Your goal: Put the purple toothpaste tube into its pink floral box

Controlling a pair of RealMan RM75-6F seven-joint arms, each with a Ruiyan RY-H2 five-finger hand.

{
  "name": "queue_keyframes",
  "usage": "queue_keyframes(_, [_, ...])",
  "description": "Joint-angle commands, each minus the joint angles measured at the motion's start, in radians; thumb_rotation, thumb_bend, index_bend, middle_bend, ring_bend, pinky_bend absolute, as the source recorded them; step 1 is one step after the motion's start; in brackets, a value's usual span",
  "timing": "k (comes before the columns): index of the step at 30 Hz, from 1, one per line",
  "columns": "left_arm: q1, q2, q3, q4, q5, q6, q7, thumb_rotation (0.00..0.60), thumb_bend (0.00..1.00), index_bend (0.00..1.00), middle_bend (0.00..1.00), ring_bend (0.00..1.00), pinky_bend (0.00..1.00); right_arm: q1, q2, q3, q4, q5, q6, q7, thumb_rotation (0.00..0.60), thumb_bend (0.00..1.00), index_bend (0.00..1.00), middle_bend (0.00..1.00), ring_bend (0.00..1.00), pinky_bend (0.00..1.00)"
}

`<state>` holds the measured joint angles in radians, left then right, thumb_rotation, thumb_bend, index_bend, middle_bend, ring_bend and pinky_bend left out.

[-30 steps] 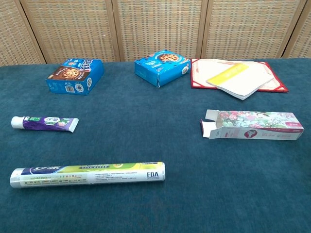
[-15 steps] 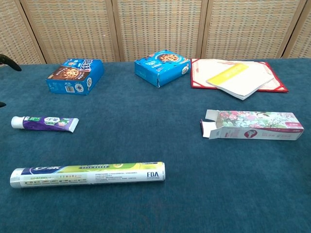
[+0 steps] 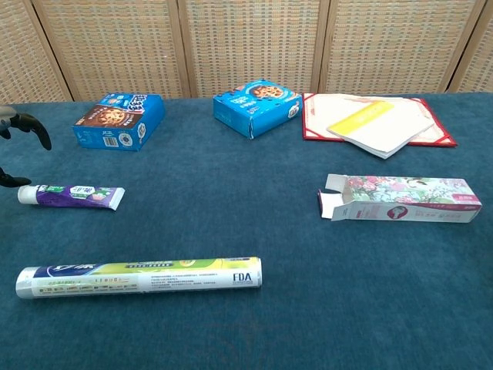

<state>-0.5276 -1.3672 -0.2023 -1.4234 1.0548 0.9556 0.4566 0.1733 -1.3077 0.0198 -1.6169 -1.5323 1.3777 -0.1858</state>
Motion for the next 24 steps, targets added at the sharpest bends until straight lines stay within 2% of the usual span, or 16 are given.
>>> queue_keyframes(1, [-0.013, -0.019, 0.007, 0.025, -0.018, -0.012, 0.013, 0.6, 0.27, 0.32, 0.21, 0.17, 0.22, -0.001, 0.002, 0.001, 0.0, 0.0, 0.002, 0.006, 0.6, 0.12, 0.0, 0.0, 0.0, 0.0])
queue_keyframes(11, [-0.039, -0.062, 0.027, 0.103, -0.093, -0.044, 0.052, 0.6, 0.27, 0.32, 0.21, 0.17, 0.22, -0.002, 0.006, 0.004, -0.001, 0.002, 0.006, 0.017, 0.6, 0.12, 0.0, 0.0, 0.0, 0.0])
queue_keyframes(24, [-0.079, -0.091, 0.044, 0.141, -0.162, -0.079, 0.102, 0.6, 0.27, 0.32, 0.21, 0.17, 0.22, -0.002, 0.002, 0.004, 0.0, 0.002, 0.005, 0.016, 0.6, 0.12, 0.0, 0.0, 0.0, 0.0])
